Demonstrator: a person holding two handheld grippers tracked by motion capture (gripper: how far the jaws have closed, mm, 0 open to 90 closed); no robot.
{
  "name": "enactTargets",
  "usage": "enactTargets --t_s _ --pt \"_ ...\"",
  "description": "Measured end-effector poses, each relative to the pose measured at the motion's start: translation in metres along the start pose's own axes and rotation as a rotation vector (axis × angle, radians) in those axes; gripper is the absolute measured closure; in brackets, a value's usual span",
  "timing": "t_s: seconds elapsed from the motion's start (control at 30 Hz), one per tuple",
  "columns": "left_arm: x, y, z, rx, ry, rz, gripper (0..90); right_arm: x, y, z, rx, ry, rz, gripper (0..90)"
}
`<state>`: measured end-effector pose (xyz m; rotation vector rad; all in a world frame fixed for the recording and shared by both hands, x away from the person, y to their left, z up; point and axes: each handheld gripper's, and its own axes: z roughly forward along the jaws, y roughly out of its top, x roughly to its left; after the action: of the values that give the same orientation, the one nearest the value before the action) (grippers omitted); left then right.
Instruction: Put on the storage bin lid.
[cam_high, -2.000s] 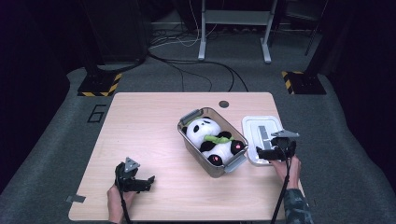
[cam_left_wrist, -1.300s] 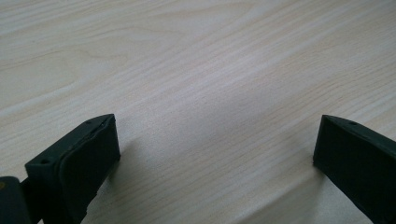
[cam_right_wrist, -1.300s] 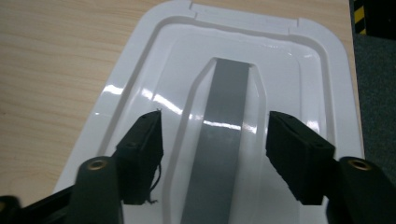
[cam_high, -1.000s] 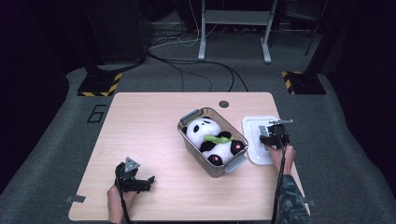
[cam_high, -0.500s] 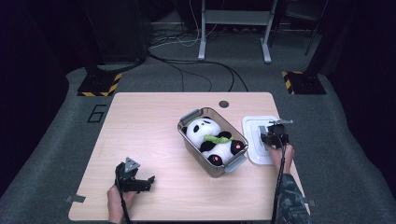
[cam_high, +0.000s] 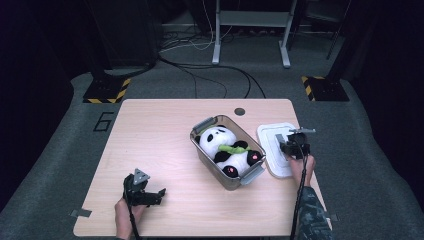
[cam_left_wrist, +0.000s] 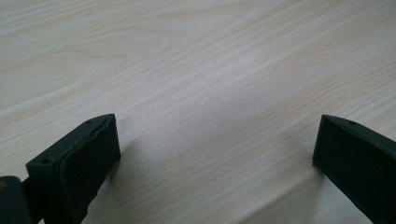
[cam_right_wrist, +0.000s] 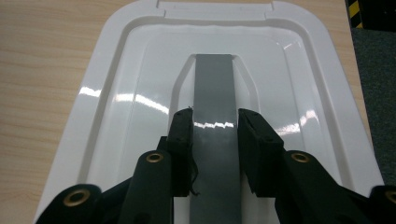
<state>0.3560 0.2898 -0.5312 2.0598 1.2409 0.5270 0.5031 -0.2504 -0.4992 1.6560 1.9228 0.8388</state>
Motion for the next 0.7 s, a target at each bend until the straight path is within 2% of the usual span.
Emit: enactTargets --t_s 0.2,0.33,0.57,0.7 --pt "0.000 0.000 0.000 0.000 0.000 0.000 0.3 -0.002 0.002 -0.013 -0.016 0.020 -0.001 66.7" --pt "0.000 0.000 0.000 0.000 0.000 0.000 0.3 -0.003 0.005 -0.023 -0.039 0.015 -0.009 66.8" --pt "0.000 0.000 0.000 -0.001 0.001 0.000 0.3 -0.004 0.007 -0.036 -0.030 0.022 -0.035 66.7" --pt "0.000 0.000 0.000 0.003 0.002 0.006 0.3 -0.005 0.008 -0.043 -0.043 0.024 -0.027 66.7"
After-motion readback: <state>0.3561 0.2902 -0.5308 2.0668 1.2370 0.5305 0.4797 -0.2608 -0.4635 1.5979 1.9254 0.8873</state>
